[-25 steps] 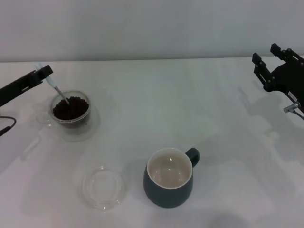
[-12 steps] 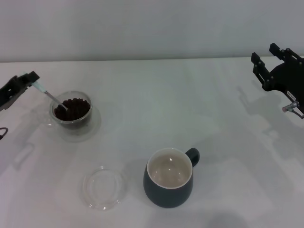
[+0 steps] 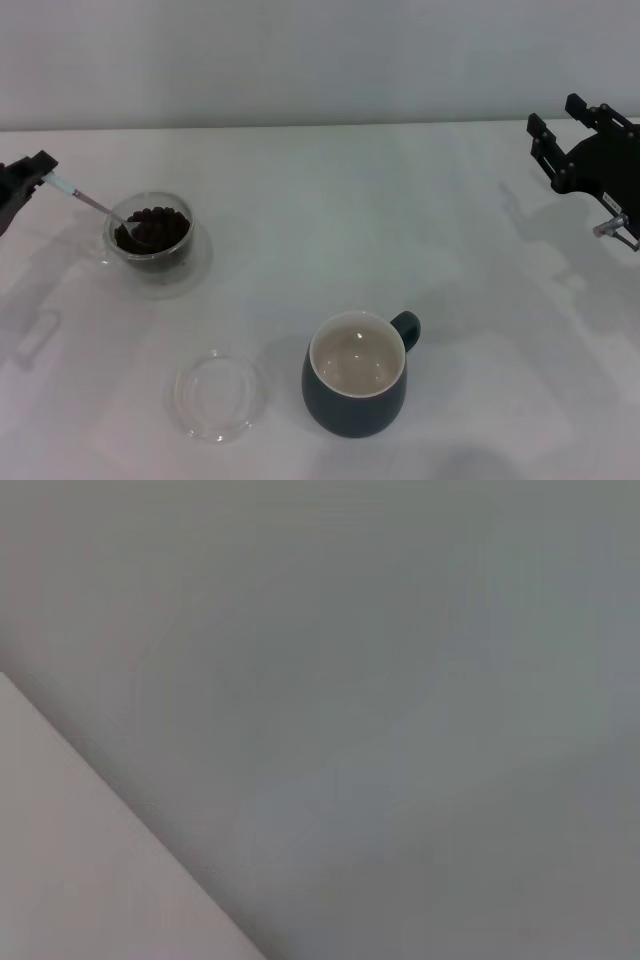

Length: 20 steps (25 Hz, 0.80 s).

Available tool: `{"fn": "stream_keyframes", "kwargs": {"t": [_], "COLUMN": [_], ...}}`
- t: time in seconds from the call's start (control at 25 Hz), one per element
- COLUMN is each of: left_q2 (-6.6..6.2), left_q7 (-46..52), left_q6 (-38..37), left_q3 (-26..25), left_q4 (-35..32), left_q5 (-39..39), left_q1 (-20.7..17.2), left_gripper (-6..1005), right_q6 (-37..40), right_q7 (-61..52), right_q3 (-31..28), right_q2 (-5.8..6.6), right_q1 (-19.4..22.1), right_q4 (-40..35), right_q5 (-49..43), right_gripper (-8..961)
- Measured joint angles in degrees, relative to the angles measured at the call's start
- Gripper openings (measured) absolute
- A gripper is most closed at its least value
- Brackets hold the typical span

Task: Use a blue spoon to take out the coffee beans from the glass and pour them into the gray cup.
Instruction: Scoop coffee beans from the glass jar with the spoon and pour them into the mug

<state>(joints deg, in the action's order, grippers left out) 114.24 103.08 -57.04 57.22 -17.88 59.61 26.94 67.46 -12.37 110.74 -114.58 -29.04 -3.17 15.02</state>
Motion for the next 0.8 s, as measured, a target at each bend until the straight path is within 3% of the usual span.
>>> {"fn": "stream_keyframes", "kwargs": {"t": [0.8], "left_q2": [1.02], "left_q7": [-1.03], "left_q6": [-7.45], "left_q3": [-0.09], "left_q4": [-0.18], "left_q5": [-2.82], "left_q1": [-1.08], "left_gripper": [130], "right_q6": [-0.21], "right_q7": [0.07], "right_q3": [0.13], "right_q2": [0.42], "right_q1": [0.18], "right_q4": [0.0], "right_q5": [-0.09], "right_gripper": [513]}}
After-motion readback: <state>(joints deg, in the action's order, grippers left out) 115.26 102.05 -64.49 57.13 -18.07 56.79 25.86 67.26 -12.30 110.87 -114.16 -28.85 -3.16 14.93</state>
